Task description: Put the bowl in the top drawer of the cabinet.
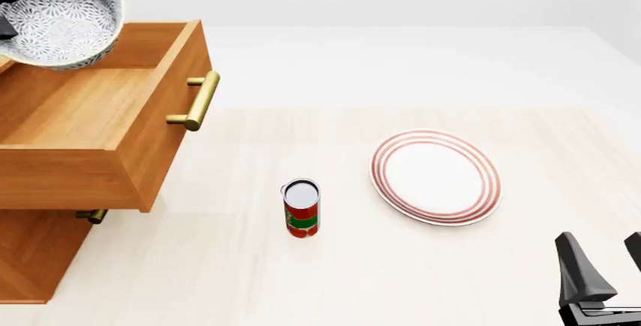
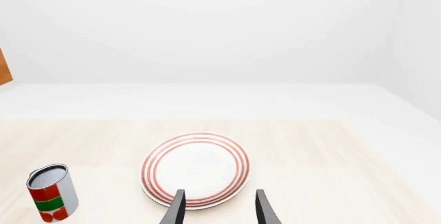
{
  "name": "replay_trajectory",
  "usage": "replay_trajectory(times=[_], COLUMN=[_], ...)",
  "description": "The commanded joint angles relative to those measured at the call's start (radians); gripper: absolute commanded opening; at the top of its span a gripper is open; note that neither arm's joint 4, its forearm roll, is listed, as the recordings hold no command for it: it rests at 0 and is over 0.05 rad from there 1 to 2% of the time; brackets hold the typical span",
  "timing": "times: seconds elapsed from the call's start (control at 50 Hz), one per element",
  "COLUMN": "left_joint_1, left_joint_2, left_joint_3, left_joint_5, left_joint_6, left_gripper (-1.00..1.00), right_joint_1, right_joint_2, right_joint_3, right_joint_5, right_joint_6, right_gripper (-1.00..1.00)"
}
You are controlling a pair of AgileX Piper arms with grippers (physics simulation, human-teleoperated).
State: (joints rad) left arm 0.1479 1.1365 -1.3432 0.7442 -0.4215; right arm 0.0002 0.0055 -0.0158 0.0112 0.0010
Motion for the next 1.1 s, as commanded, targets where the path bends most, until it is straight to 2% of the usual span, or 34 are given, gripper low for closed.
replay_trajectory(times=[0.02,1.1], left_joint_1=[0.004,0.017], left_joint_2=[0.004,0.055], left_joint_3=[0.012,0.095], left_joint_5=[-0.012,-0.095], left_joint_6=[0.009,0.024], left_gripper=[-1.0,-1.0], right_joint_1=[0.0,0.0], right_joint_2=[0.0,0.0], right_joint_3=[0.0,0.0], right_joint_5=[0.0,0.0], right_joint_6=[0.0,0.0], right_gripper=[1.0,1.0])
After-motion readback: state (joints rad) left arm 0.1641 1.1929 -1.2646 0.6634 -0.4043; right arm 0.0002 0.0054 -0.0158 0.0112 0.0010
